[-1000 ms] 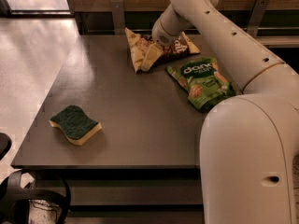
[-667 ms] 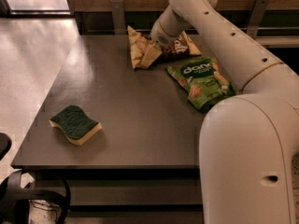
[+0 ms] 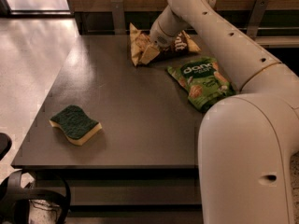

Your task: Move brown chip bag near sponge

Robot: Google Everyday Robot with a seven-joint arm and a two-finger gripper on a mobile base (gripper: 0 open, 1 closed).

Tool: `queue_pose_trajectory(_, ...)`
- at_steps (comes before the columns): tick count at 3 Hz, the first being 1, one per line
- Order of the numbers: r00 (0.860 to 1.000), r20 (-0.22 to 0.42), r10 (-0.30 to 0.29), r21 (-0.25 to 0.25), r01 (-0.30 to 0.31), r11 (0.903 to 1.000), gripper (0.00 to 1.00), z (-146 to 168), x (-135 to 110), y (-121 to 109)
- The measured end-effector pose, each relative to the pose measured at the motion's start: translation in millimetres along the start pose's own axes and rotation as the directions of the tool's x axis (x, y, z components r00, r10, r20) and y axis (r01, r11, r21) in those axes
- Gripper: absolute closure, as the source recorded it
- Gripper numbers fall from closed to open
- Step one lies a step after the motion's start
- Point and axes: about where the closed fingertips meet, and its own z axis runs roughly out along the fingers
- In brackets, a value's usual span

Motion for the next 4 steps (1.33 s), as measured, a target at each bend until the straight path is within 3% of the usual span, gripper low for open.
queue_pose_trajectory(1, 1.0, 0.0, 0.0, -0.003, 0.0, 1.0, 1.0, 1.0, -0.4, 0.5)
queue_pose_trajectory(3, 1.0, -0.003, -0.002, 0.013, 0.002, 0.9999, 1.0, -6.5, -1.5, 0.0)
queue_pose_trajectory(4, 1.0, -0.023, -0.013, 0.1, 0.015, 0.9949, 1.0, -47.5, -6.3, 2.6)
